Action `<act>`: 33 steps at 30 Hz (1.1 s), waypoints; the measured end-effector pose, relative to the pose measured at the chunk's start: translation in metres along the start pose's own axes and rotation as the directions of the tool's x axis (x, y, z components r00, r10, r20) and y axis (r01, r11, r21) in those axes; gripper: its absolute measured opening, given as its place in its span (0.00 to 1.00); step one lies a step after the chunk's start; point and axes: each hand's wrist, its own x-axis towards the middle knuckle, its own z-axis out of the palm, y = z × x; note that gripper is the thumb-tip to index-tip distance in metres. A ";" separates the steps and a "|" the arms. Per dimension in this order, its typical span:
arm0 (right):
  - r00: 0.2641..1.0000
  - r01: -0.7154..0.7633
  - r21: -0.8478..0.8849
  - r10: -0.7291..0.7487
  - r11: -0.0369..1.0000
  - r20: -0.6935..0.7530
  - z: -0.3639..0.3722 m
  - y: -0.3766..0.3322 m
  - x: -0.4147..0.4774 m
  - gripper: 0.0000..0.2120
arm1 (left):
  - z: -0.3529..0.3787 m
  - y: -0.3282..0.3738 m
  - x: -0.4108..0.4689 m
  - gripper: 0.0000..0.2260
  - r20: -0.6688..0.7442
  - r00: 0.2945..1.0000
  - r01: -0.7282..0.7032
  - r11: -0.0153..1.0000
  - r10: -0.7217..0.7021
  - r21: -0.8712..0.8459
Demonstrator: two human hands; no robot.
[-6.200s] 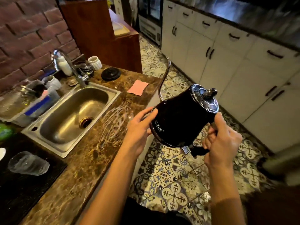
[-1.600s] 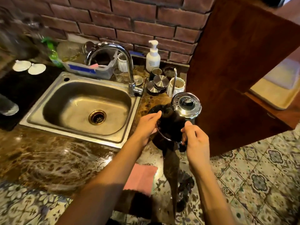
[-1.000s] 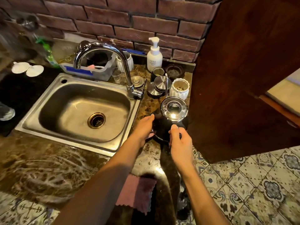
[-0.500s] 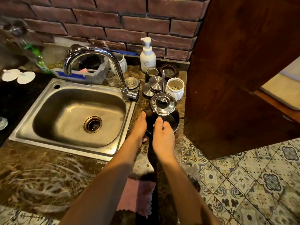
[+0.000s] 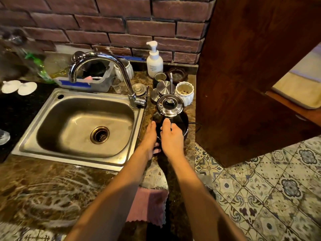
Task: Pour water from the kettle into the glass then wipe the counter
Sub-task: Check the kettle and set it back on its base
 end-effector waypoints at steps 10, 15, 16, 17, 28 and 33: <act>1.000 0.017 -0.037 -0.017 0.999 0.001 0.010 -0.006 -0.003 0.23 | -0.006 -0.007 0.006 0.24 0.016 1.000 -0.002 0.996 0.003 -0.092; 0.985 -0.064 0.012 0.065 0.998 -0.160 0.016 -0.020 0.015 0.26 | 0.000 0.003 0.008 0.28 0.033 0.999 -0.032 0.999 0.032 0.012; 0.981 -0.080 0.017 0.081 0.997 -0.178 0.015 -0.019 0.015 0.26 | 0.000 0.003 0.009 0.28 0.036 0.999 -0.037 0.999 0.036 0.025; 0.978 -0.092 0.028 0.096 0.995 -0.186 0.014 -0.019 0.014 0.27 | 0.000 0.002 0.009 0.27 0.033 0.999 -0.040 0.999 0.039 0.032; 0.996 -0.009 0.057 0.015 0.998 -0.093 0.009 0.010 -0.016 0.22 | -0.004 -0.005 0.017 0.21 -0.020 0.998 -0.053 0.998 0.053 -0.032; 0.997 -0.009 0.083 0.016 0.996 -0.075 0.010 0.005 -0.003 0.24 | -0.009 -0.004 0.018 0.23 0.002 0.999 -0.045 0.997 0.045 -0.069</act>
